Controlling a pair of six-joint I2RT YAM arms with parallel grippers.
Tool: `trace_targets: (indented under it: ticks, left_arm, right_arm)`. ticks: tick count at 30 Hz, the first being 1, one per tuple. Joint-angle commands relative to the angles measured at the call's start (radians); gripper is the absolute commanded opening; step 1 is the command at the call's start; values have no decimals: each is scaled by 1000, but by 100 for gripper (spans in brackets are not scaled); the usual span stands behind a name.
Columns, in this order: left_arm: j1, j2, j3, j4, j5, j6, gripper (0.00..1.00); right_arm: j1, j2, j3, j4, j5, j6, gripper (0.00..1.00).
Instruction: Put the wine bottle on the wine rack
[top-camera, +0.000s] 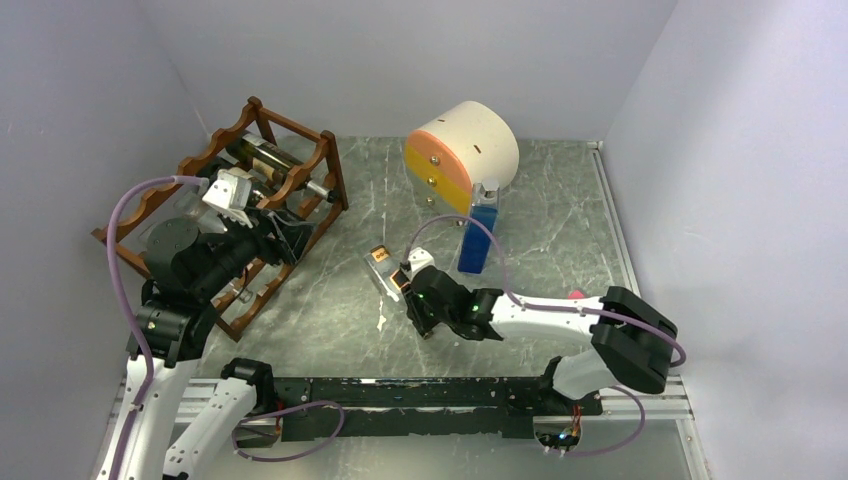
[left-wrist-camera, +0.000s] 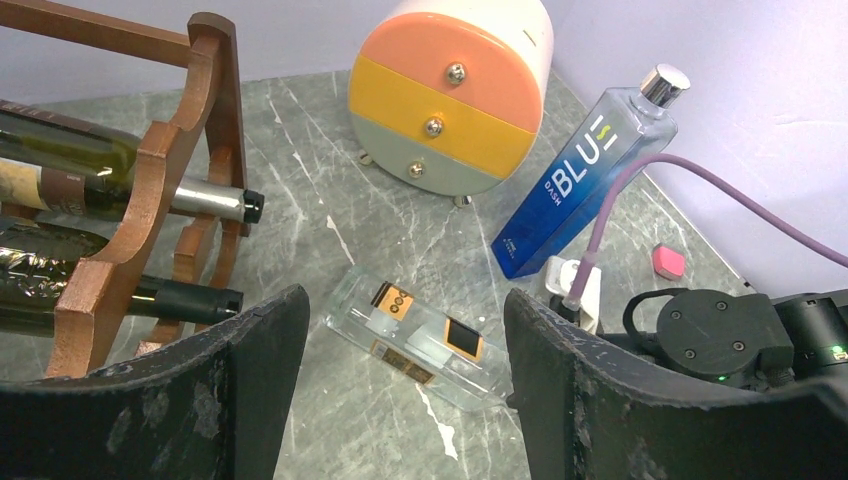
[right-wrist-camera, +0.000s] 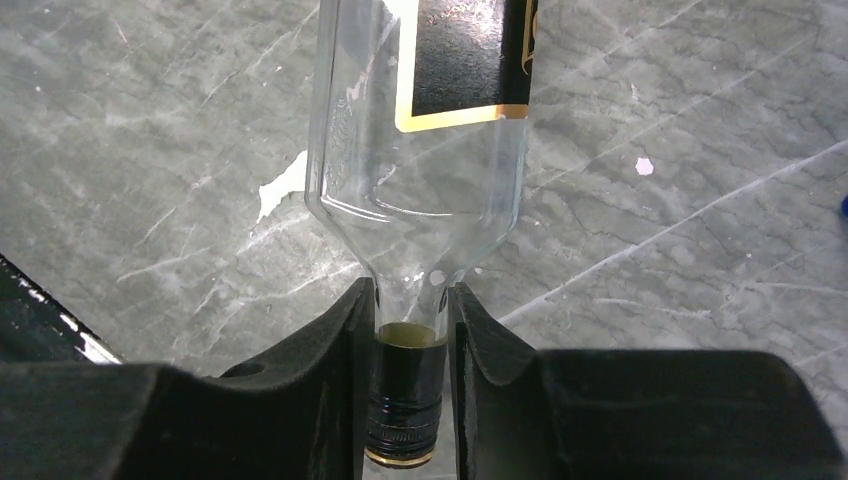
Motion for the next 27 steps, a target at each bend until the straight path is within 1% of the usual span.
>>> trace_targets:
  ticks: [1, 4, 7, 16, 22, 27]
  left_arm:
    - [-6, 0, 14, 4, 3, 21, 76]
    - [-6, -3, 11, 0, 2, 25, 76]
    - [-6, -8, 8, -4, -2, 29, 76]
    - [-6, -11, 16, -21, -11, 38, 76]
    - [-6, -13, 11, -22, -11, 36, 76]
    - [-6, -15, 8, -19, -12, 35, 77]
  right_arm:
    - [15, 76, 70, -187, 70, 9, 0]
    - [18, 126, 108, -242, 64, 20, 13]
    - [21, 157, 120, -239, 50, 30, 24]
    - [20, 213, 150, -211, 27, 41, 35]
    - [20, 223, 160, -225, 44, 56, 45]
    - [21, 228, 163, -220, 47, 50, 47]
